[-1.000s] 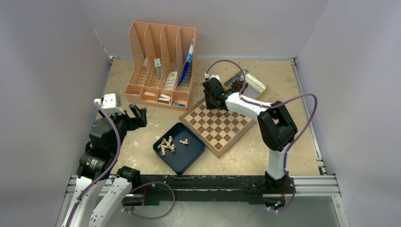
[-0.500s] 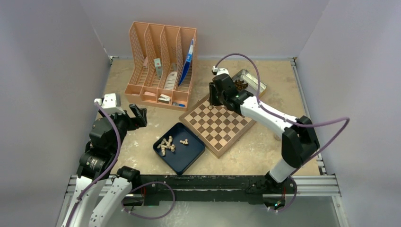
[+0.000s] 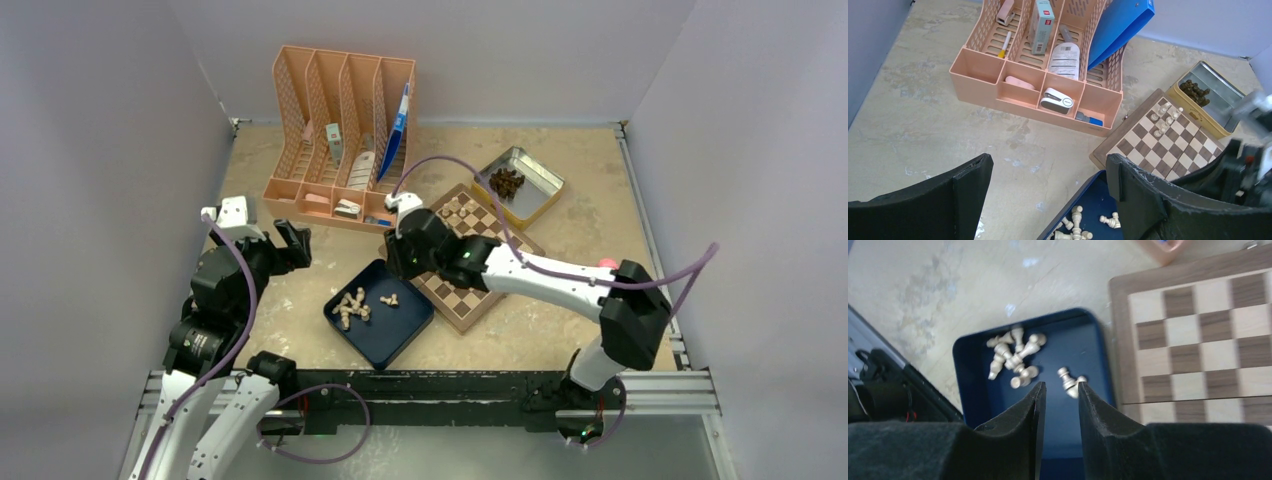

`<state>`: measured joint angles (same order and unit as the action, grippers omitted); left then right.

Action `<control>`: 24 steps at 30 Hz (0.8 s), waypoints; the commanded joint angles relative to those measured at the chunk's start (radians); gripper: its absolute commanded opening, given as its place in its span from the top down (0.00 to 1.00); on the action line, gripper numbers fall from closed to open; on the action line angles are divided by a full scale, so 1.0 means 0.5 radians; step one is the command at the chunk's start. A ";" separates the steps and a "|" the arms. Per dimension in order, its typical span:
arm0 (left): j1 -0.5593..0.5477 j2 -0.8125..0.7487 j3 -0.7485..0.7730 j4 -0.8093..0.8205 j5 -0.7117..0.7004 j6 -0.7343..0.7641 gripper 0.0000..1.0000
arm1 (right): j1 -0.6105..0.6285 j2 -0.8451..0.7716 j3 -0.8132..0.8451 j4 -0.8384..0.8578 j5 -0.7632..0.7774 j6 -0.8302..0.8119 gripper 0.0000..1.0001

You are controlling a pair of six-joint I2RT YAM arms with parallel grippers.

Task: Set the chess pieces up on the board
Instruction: Place the chess piece on the chessboard, then pick up the chess piece from the storage box.

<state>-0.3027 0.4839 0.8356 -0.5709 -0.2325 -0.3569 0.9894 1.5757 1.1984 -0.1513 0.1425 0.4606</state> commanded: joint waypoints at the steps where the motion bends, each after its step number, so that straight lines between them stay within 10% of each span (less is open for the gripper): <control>1: -0.005 -0.007 -0.011 0.058 -0.005 -0.008 0.17 | 0.152 0.169 0.093 0.019 0.026 0.096 0.68; 24: -0.005 -0.064 -0.005 0.059 0.015 -0.001 0.17 | 0.315 0.603 0.334 -0.200 0.316 0.132 0.69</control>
<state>-0.3027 0.4480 0.8284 -0.5701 -0.2314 -0.3565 1.1320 1.8542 1.3136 -0.2356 0.2607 0.5758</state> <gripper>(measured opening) 0.832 0.307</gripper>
